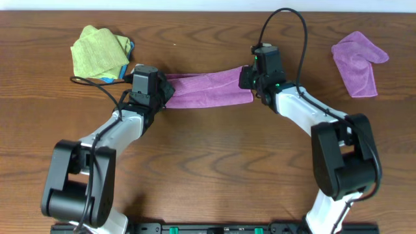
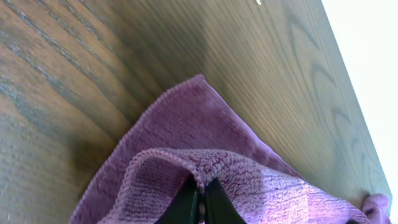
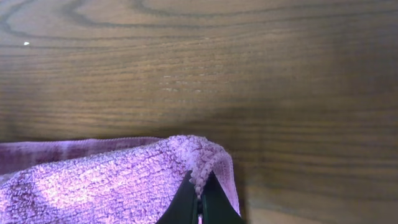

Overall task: Fold the cloth
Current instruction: 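Fold the towel's near edge away with both grippers toward the far edge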

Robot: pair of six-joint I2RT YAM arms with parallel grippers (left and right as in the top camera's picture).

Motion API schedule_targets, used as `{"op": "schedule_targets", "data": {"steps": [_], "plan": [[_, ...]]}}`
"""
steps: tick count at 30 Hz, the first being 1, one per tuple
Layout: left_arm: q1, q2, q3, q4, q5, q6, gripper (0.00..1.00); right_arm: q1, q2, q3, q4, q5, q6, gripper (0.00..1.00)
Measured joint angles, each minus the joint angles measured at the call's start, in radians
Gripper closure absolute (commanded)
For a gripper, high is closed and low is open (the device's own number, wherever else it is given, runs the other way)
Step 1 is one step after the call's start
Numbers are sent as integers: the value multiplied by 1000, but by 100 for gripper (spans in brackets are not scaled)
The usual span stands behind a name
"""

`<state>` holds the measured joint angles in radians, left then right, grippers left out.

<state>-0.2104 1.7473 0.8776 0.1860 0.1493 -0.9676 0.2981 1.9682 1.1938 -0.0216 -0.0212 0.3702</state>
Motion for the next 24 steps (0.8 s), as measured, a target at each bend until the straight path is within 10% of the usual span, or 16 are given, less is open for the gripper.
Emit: {"op": "schedule_targets", "data": {"steps": [13, 16, 24], "plan": [[14, 137, 104, 41, 0, 7, 93, 0, 27, 16, 0, 40, -32, 93], [14, 140, 106, 43, -5, 21, 70, 0, 27, 17, 0, 47, -47, 71], [20, 142, 114, 42, -16, 42, 23, 5, 26, 19, -28, 55, -50, 58]]}}
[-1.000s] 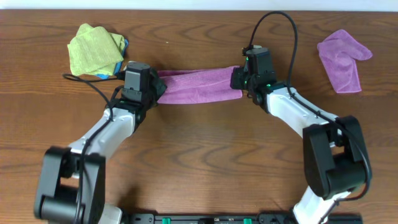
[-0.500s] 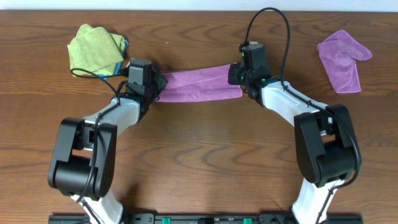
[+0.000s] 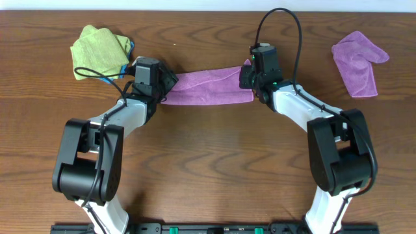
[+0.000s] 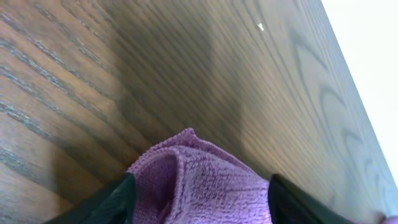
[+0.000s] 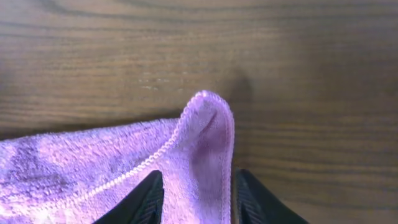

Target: Fold the cloth

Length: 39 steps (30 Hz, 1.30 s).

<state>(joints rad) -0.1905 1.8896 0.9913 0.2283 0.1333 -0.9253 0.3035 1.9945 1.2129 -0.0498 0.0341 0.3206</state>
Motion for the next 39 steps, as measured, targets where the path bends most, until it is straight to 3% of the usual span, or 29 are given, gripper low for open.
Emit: {"op": "schedule_targets", "data": {"steps": [5, 6, 8, 12, 15, 22, 39], "plan": [[33, 0, 35, -11, 23, 18, 22, 1, -24, 0, -78, 1, 0, 52], [42, -1, 42, -15, 27, 18, 26, 1, -33, 0, -92, 1, 0, 50], [59, -8, 47, -19, 47, 24, 40, 1, -81, 0, -132, 1, 2, 44], [61, -28, 63, -21, 101, 34, 79, -2, -140, 5, -200, 0, 52, 40], [41, -35, 76, -21, 126, 30, 92, -12, -145, 5, -243, -15, 119, 36], [-42, -37, 84, -79, 109, 35, 94, -98, -145, 5, -257, -121, 211, 29], [-73, 98, 84, -76, 61, 40, 94, -160, -20, 5, -167, -373, 258, 30]]}}
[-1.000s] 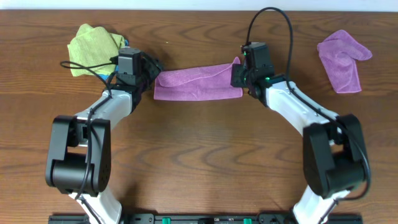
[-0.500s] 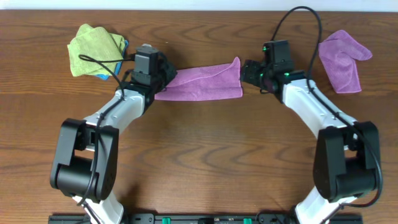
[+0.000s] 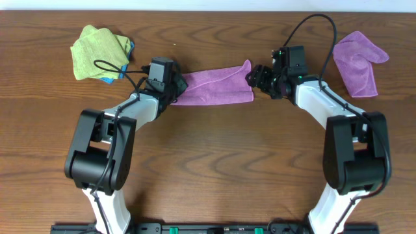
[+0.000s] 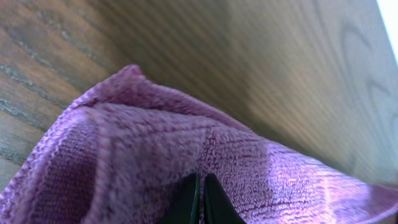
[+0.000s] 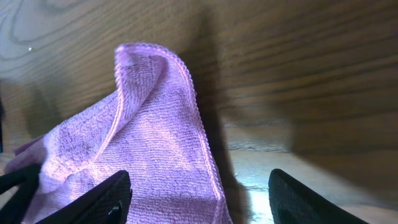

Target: Fold the cloth

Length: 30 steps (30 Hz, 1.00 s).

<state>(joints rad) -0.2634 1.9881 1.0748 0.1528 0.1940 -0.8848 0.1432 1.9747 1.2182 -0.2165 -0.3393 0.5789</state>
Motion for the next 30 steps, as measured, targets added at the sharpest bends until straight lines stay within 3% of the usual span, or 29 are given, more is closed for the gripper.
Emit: {"op": "schedule_targets", "data": {"steps": [21, 24, 30], "plan": [[0, 10, 14, -76, -26, 49, 94, 40, 119, 9, 218, -109, 103, 31], [2, 10, 16, -81, -26, 51, 94, 54, 127, 11, 241, -116, 109, 34], [6, 10, 19, -91, -25, 51, 94, 57, 132, 11, 248, -163, 108, 28]]}}
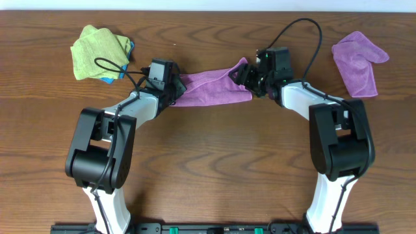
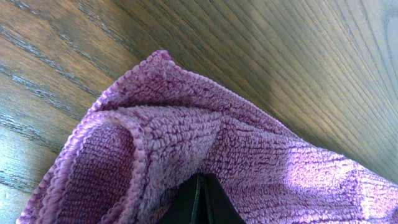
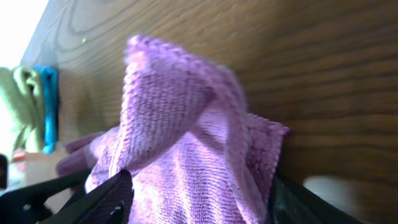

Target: Fold the cloth

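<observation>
The purple cloth (image 1: 211, 91) lies on the table as a long folded strip, its right corner sticking up. My left gripper (image 1: 174, 88) is shut on the strip's left end; in the left wrist view the closed tips (image 2: 200, 186) bite into the purple pile (image 2: 249, 143). At the strip's right end my right gripper (image 1: 248, 79) stands open. In the right wrist view its fingers (image 3: 102, 199) stand wide apart on either side of the bunched purple end (image 3: 180, 124).
A yellow-green cloth (image 1: 99, 51) lies on a blue one at the back left. A second purple cloth (image 1: 359, 62) lies at the back right. The wooden table (image 1: 208, 169) reaches forward to the arm bases.
My right gripper was open and a little to the right of the cloth's end; now it is further left, with the right end between its open fingers. The left gripper stays shut on the left end.
Both grippers were shut on the ends of the folded strip. Then both stood open with the strip lying on the table. Then the left was shut on the left end again while the right stood open off to the right; now the right straddles the right end.
</observation>
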Robot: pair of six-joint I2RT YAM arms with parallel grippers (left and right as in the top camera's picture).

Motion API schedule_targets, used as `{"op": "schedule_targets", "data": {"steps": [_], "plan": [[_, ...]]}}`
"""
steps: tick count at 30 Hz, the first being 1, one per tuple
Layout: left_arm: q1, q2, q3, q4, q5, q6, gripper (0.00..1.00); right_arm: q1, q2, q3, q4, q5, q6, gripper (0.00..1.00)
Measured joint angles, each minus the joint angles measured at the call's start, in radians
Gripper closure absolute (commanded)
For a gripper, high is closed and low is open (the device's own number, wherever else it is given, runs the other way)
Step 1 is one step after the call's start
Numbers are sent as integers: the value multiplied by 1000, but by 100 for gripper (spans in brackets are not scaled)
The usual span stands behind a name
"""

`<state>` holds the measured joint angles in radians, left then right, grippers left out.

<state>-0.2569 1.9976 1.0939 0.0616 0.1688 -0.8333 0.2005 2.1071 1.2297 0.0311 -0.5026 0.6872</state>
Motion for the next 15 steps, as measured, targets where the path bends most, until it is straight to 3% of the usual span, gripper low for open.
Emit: {"op": "schedule_targets", "data": {"steps": [6, 15], "plan": [[0, 0, 1, -2, 0, 0, 94, -24, 5, 0, 2, -104, -23, 18], [1, 0, 3, -8, 0, 0, 94, -64, 13, 0, 8, -158, -47, 21]]}}
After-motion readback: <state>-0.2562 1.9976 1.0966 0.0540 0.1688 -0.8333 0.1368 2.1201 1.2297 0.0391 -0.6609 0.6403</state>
